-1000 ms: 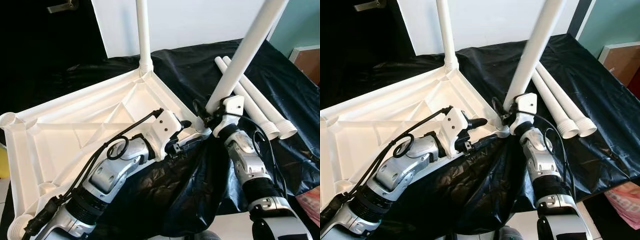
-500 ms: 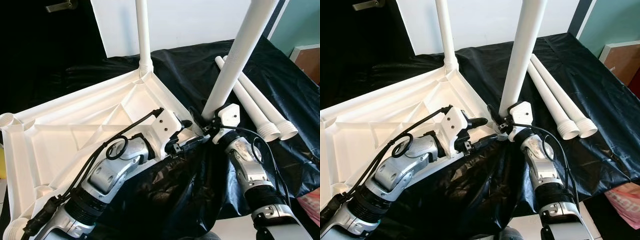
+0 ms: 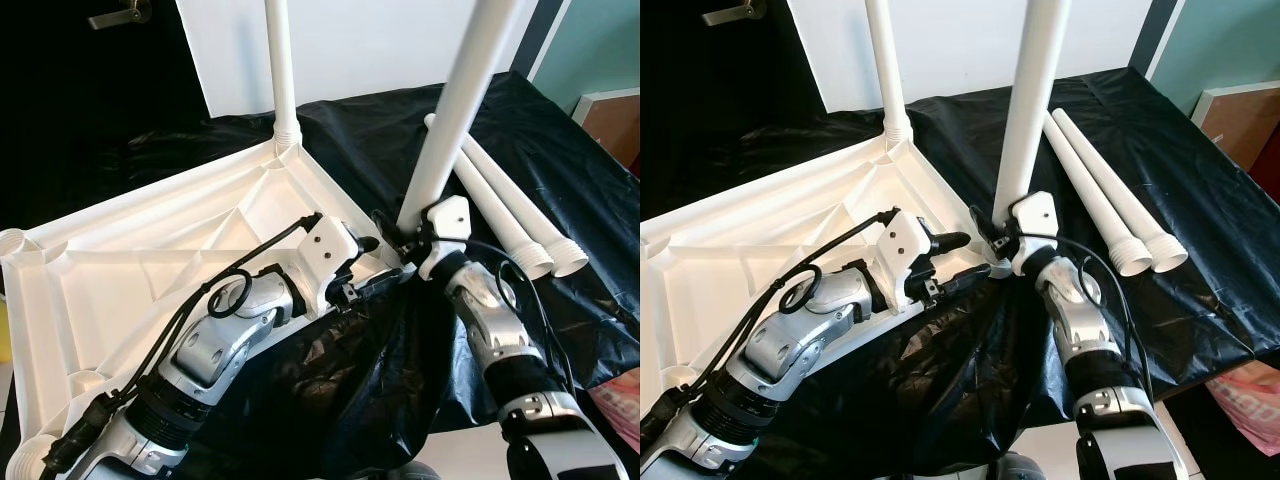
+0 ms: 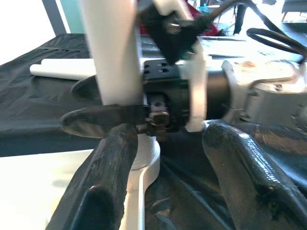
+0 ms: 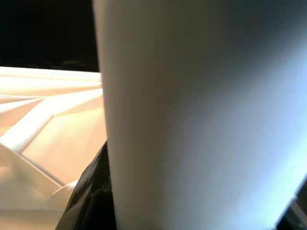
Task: Building children table
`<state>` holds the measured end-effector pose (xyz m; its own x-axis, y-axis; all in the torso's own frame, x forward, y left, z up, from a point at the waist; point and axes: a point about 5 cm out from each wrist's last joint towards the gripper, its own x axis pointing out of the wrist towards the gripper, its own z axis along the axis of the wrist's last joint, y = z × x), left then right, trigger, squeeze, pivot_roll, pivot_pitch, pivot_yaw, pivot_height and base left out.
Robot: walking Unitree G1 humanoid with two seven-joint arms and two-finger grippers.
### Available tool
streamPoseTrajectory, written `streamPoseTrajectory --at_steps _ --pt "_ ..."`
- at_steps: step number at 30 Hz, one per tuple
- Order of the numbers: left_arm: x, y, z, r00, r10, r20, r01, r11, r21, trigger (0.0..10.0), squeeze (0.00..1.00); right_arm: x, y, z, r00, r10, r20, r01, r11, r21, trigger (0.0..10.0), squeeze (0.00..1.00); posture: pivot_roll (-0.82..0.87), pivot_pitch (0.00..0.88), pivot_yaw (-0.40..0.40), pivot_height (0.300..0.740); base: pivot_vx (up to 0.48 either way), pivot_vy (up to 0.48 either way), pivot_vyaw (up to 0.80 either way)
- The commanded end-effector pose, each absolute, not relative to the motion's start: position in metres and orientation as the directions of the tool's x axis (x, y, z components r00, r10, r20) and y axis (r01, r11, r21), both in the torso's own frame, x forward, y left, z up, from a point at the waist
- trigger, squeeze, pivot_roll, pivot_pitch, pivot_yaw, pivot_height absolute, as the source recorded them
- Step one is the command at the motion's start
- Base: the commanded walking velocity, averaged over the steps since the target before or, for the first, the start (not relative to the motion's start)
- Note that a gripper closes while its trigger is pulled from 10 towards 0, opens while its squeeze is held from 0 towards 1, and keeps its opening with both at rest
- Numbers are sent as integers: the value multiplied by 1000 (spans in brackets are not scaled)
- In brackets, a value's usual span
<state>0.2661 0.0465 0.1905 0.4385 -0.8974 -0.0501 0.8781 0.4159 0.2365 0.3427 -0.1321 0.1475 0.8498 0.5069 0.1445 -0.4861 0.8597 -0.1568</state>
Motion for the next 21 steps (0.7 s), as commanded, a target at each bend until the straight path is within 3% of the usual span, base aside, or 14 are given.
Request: streamPoseTrajectory --at_steps 1,14,21 --pt "261 46 189 361 -930 -76 913 336 230 10000 0 335 -133 108 861 507 -45 -509 856 -90 10000 0 31 129 3 740 0 0 0" --pt "260 47 190 369 -927 -71 910 345 230 10000 0 336 -138 104 889 453 -71 -458 884 -97 10000 0 34 134 -3 740 0 0 0" --pt "259 47 190 368 -927 -71 912 345 223 10000 0 335 -138 107 969 243 -49 -243 970 18 10000 0 30 136 -5 740 0 0 0"
